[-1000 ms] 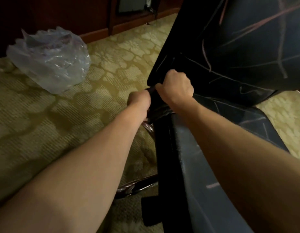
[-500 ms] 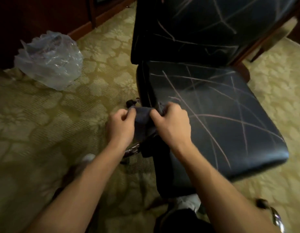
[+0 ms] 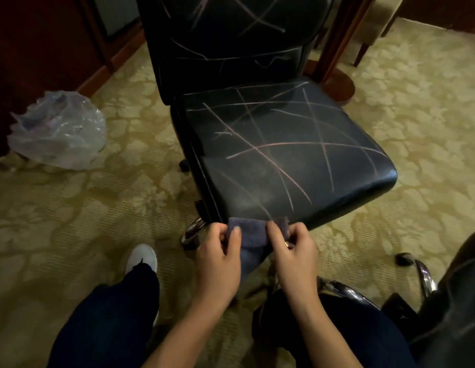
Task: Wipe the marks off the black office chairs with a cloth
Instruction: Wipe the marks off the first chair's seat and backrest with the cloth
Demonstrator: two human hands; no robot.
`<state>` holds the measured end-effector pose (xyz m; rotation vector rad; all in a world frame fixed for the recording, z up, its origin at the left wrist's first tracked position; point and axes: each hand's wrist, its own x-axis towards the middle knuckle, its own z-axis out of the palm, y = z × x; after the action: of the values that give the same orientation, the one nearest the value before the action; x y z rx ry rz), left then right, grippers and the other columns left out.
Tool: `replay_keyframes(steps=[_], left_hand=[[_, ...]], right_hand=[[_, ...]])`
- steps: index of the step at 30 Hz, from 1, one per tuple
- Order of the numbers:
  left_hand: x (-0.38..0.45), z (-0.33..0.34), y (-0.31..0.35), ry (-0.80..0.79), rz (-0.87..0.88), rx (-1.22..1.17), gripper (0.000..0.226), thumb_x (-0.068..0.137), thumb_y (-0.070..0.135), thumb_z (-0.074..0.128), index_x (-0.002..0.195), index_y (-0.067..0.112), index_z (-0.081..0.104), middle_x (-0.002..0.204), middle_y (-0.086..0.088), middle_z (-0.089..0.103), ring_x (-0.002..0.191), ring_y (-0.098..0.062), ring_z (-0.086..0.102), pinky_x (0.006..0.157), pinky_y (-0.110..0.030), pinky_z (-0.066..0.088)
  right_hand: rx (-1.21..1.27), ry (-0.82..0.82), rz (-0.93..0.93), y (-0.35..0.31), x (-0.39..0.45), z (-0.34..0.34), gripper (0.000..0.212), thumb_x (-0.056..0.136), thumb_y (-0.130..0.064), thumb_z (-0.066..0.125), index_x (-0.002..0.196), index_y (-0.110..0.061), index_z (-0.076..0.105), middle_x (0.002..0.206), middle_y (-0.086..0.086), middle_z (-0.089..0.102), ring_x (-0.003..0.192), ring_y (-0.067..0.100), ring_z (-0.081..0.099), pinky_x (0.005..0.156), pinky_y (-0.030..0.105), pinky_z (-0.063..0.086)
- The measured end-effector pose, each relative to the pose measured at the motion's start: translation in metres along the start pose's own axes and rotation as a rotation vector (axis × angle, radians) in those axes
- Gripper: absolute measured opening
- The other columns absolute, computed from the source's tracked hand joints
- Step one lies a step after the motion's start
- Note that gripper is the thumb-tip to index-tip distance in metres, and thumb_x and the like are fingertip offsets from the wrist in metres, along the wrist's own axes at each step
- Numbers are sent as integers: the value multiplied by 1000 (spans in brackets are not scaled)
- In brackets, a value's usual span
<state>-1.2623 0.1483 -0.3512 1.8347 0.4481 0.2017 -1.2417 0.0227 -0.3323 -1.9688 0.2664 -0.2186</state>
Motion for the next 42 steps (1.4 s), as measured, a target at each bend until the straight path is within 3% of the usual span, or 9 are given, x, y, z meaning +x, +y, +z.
replay_keyframes(steps=[7,11,14,18,23,28,32,34,42], left_hand=[[40,2,11,-90,236,244,11,96,34,60,92,24,57,76,9,64,75,-12,64,66,-34,50],[54,8,13,-181,372,401,9,96,27,60,100,19,60,84,8,63,80,-17,63,66,-29,42],[55,12,19,-195,446,425,25,95,20,62,120,18,57,90,11,60,84,-15,62,72,-30,46],[57,16,23,-191,504,450,27,94,16,63,120,18,56,80,16,54,77,-17,61,67,-31,45],[52,9,9,-292,704,581,40,87,16,68,124,15,52,107,-1,59,98,-16,56,85,-22,42],[63,15,4,-288,805,619,26,90,19,55,111,6,66,98,-5,57,90,-21,57,80,-33,48],[91,59,27,-313,857,639,22,91,14,58,109,6,69,96,-8,58,89,-25,57,80,-33,46],[104,84,40,-317,853,671,21,91,15,58,108,9,68,97,-8,58,90,-27,57,79,-38,47],[102,54,29,-200,953,860,16,88,21,61,99,19,73,90,-2,60,84,-26,53,69,-39,38]], right_hand=[[456,-110,275,15,-5,13,45,85,-16,74,121,-18,46,101,3,70,93,10,70,78,27,57],[388,42,328,29,-12,25,16,90,-19,69,101,-19,57,96,2,68,87,8,67,76,23,54],[59,123,262,41,-7,30,20,87,-31,70,95,-19,56,98,-2,55,86,0,54,76,18,45],[170,155,351,42,-9,36,32,78,-54,64,90,-25,55,93,5,62,84,16,62,78,42,53],[358,153,447,46,-12,42,14,90,-23,69,91,-16,57,100,20,61,79,23,69,53,22,55],[406,247,454,38,-4,46,14,91,-20,67,88,-11,57,93,20,61,74,26,69,50,17,52],[343,437,458,35,47,37,28,74,-51,61,74,-25,49,82,10,62,74,32,66,68,48,57],[302,471,477,40,75,28,31,70,-54,58,71,-25,47,78,8,63,75,34,65,73,53,55],[85,401,436,22,46,37,20,92,-31,62,85,-17,50,87,6,64,83,24,59,70,30,37]])
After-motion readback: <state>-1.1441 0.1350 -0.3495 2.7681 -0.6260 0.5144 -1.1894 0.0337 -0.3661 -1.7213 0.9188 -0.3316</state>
